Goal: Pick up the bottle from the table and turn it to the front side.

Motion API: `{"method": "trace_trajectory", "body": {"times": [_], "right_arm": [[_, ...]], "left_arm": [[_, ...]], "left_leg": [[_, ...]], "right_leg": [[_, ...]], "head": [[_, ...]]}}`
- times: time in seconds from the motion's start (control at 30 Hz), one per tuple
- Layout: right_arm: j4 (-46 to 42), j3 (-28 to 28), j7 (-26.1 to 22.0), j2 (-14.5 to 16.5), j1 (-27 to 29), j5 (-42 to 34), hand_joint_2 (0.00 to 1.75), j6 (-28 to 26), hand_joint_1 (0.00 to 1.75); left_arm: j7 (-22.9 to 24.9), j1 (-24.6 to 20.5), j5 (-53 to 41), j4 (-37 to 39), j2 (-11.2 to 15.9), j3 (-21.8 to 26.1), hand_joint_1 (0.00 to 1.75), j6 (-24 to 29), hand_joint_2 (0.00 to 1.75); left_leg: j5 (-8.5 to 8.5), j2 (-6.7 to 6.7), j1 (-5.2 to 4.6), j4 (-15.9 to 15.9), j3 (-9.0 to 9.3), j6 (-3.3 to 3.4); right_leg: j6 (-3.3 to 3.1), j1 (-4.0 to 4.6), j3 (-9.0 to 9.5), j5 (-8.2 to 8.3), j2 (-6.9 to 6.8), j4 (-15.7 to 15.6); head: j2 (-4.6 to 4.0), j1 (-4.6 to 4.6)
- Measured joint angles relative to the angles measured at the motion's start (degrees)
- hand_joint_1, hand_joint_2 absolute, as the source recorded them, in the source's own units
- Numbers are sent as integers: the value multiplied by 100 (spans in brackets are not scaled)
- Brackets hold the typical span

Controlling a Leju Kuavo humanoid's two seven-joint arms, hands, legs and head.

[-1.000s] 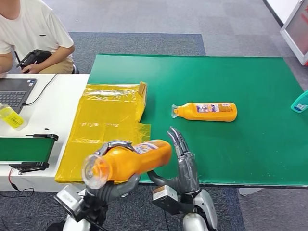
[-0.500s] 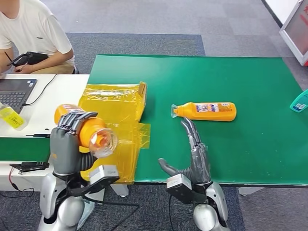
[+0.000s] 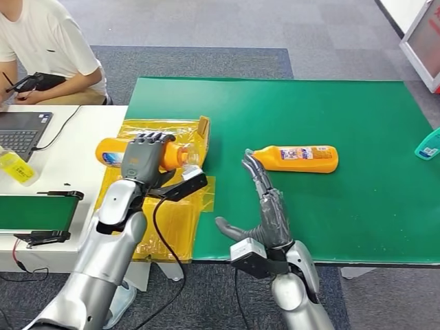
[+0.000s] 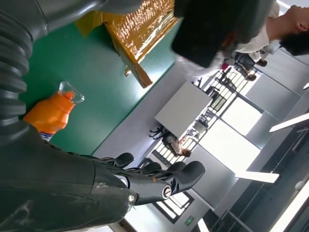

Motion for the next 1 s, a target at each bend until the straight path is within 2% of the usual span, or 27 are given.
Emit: {"method": "trace_trajectory", "body": {"times": [0.13, 0.33, 0.5, 0.77, 0.8, 0.87, 0.93, 1.0], "right_arm": [[0, 1, -48, -2, -44, -16, 175, 64, 0], [-58, -3, -149, -2, -41, 43, 175, 24, 0], [-235, -5, -239, -2, -42, 37, 175, 43, 0], [-422, -2, -279, -6, -37, -28, 175, 186, 0], [-422, -3, -282, -8, -36, -33, 175, 189, 0], [-422, -3, -285, -13, -33, -40, 175, 190, 0], [-422, -3, -286, -16, -31, -42, 175, 191, 0], [-422, -7, -293, -21, -29, -44, 175, 194, 0]], "left_arm": [[-92, -397, -144, 1011, -159, -139, 175, 73, 175], [-297, -517, 127, 1999, -334, -343, 175, -137, 175], [-465, -546, 535, 2674, -416, -405, 175, -320, 175], [-418, -985, 963, 3400, -442, -437, 175, -750, 175], [-411, -1024, 989, 3453, -441, -437, 170, -782, 175], [-400, -1069, 1009, 3530, -438, -437, 83, -807, 175], [-369, -1083, 1013, 3589, -438, -436, 0, -827, 87], [-293, -1057, 1035, 3653, -436, -431, 0, -869, 0]], "left_leg": [[0, 0, -1, 0, -9, 0], [-2, 2, -2, 0, -23, 1], [-1, 2, -1, 0, -27, 1], [-2, 1, -1, -2, 8, 1], [-2, 1, -2, -2, 15, 1], [-2, 1, -2, -2, 26, 1], [-2, 1, -2, -2, 33, 1], [1, 1, -1, -3, 34, -3]], "right_leg": [[2, -1, -9, 1, 1, 0], [1, -1, -26, 0, 4, 0], [1, -1, -29, 1, 4, 1], [1, -2, 11, -1, 3, 1], [0, -2, 17, -2, 3, 1], [-1, -2, 27, -2, 3, 1], [-2, -1, 32, -1, 3, 1], [-6, 0, 31, 1, 4, 1]], "head": [[0, 1], [0, 0], [0, 0], [0, 1], [0, 1], [0, 1], [0, 1], [0, 1]]}}
